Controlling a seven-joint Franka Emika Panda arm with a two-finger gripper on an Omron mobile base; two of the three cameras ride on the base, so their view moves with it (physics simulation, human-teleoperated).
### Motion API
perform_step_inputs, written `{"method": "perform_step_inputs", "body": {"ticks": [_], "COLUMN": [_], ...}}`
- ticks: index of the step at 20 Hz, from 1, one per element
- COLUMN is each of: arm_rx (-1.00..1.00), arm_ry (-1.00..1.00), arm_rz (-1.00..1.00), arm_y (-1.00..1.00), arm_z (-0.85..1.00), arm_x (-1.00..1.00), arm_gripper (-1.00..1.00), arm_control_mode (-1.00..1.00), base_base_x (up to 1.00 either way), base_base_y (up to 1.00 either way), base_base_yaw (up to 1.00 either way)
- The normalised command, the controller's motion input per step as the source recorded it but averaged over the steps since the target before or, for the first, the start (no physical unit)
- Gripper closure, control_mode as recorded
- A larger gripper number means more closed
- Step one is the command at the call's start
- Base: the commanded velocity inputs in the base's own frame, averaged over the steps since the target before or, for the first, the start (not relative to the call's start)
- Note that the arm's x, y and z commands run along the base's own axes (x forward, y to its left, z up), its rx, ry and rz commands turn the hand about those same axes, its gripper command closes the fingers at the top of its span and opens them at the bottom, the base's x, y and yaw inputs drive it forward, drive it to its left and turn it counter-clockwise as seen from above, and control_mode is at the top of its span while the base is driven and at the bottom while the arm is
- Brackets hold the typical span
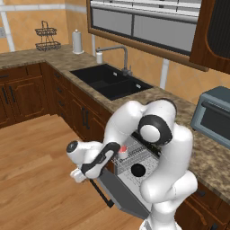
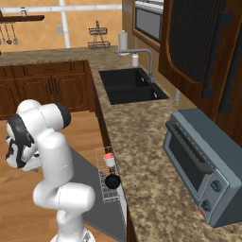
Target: Pick up the cup and bowl from the counter, place them in the dishwasher, and close the dishwasher door.
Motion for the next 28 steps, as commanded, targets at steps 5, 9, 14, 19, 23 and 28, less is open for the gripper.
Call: {"method": "perform_step_inputs", "body": {"ticks": [5, 9, 14, 19, 23, 28], "arm_rx": [-0.19, -0.22, -0.26, -0.14, -0.15, -0.13], "arm_ry": [-0.01, 0.00, 0.00, -0.01, 0.00, 0.00], "arm_rz": [-0.12, -0.05, 0.02, 0.14, 0.13, 0.15], "arm_y": [0.18, 0.14, 0.00, 0.08, 0.00, 0.00], "arm_z": [-0.09, -0.06, -0.59, -0.50, -0.61, -0.63], "arm_x": [0.00, 0.01, 0.12, 0.13, 0.23, 0.32], "arm_gripper": [-1.00, -1.00, -1.00, -1.00, -1.00, -1.00], "arm_control_mode": [-1.00, -1.00, -1.00, -1.00, -1.00, -1.00], "base_base_x": [0.00, 0.00, 0.00, 0.00, 0.00, 0.00], "base_base_y": [0.00, 0.00, 0.00, 0.00, 0.00, 0.00], "base_base_yaw": [0.00, 0.00, 0.00, 0.00, 0.00, 0.00]}}
